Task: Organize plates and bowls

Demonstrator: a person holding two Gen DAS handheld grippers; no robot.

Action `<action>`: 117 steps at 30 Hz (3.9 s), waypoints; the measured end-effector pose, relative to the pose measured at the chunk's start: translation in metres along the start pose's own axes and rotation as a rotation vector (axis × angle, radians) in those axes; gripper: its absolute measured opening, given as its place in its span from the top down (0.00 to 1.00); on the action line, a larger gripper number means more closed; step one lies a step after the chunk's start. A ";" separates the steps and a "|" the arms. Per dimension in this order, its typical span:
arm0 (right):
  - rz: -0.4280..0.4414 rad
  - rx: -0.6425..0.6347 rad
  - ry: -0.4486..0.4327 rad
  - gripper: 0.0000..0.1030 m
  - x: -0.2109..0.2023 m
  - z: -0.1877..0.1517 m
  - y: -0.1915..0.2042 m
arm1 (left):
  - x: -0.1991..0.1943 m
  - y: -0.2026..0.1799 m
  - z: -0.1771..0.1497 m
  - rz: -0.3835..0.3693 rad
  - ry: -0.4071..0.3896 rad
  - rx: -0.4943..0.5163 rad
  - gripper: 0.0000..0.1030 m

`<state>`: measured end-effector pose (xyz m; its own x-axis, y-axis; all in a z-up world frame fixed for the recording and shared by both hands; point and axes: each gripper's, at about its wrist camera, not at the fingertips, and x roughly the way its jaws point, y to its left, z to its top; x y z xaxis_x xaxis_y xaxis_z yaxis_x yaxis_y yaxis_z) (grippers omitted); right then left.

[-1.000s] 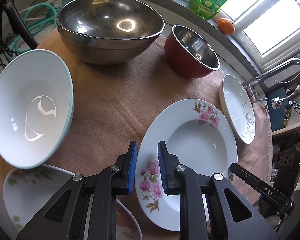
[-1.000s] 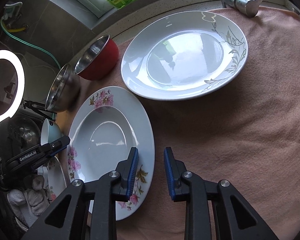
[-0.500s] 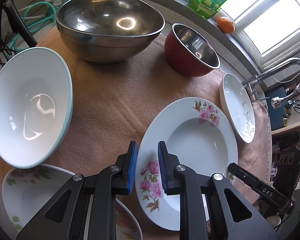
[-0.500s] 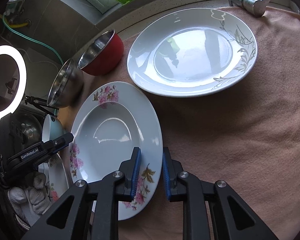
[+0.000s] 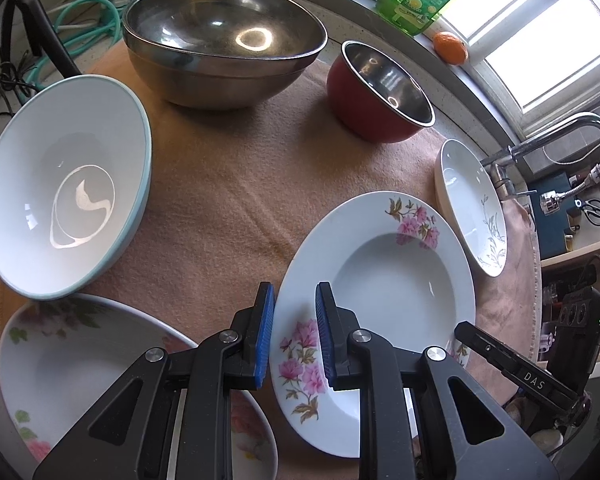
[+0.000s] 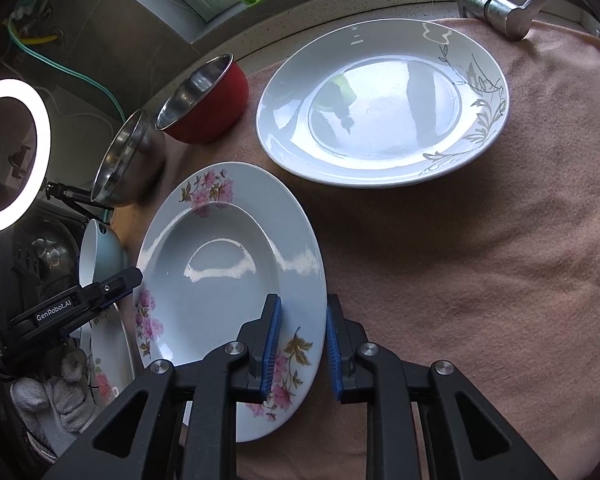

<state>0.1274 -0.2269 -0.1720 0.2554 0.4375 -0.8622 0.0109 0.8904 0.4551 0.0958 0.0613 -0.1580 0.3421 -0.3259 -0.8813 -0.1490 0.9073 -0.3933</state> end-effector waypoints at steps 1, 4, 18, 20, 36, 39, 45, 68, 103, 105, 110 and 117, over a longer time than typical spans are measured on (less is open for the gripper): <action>-0.001 0.004 0.000 0.81 -0.001 -0.001 -0.001 | 0.000 -0.001 -0.002 -0.001 0.002 0.003 0.82; -0.005 0.008 -0.001 0.81 -0.003 -0.004 -0.004 | -0.001 -0.004 -0.007 -0.003 0.007 0.007 0.82; -0.026 0.021 -0.005 0.81 -0.019 -0.024 -0.018 | -0.001 -0.017 -0.030 -0.010 0.031 0.031 0.82; -0.028 0.024 -0.005 0.81 -0.020 -0.027 -0.020 | -0.001 -0.019 -0.034 -0.014 0.035 0.032 0.82; -0.036 0.041 -0.003 0.81 -0.030 -0.049 -0.031 | -0.002 -0.026 -0.050 -0.019 0.044 0.055 0.82; -0.037 0.043 -0.001 0.81 -0.031 -0.051 -0.033 | -0.001 -0.027 -0.050 -0.017 0.049 0.070 0.82; -0.041 0.043 0.001 0.81 -0.032 -0.054 -0.033 | -0.001 -0.030 -0.052 -0.009 0.044 0.077 0.82; -0.051 0.039 0.006 0.80 -0.034 -0.064 -0.033 | 0.002 -0.034 -0.050 0.003 0.036 0.115 0.82; -0.071 -0.187 -0.082 0.56 -0.047 -0.050 0.049 | -0.078 0.020 -0.069 0.096 -0.165 -0.015 0.81; -0.053 -0.217 -0.072 0.56 -0.042 -0.049 0.062 | -0.084 0.031 -0.073 0.115 -0.179 -0.041 0.81; -0.023 -0.303 -0.051 0.56 -0.028 -0.051 0.096 | -0.097 0.059 -0.084 0.147 -0.201 -0.110 0.81; 0.002 -0.396 -0.010 0.56 -0.003 -0.052 0.135 | -0.111 0.092 -0.098 0.195 -0.230 -0.194 0.81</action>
<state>0.0775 -0.1011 -0.1192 0.2645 0.4397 -0.8583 -0.3628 0.8700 0.3339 -0.0465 0.1552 -0.1226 0.4864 -0.0634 -0.8714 -0.3977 0.8720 -0.2855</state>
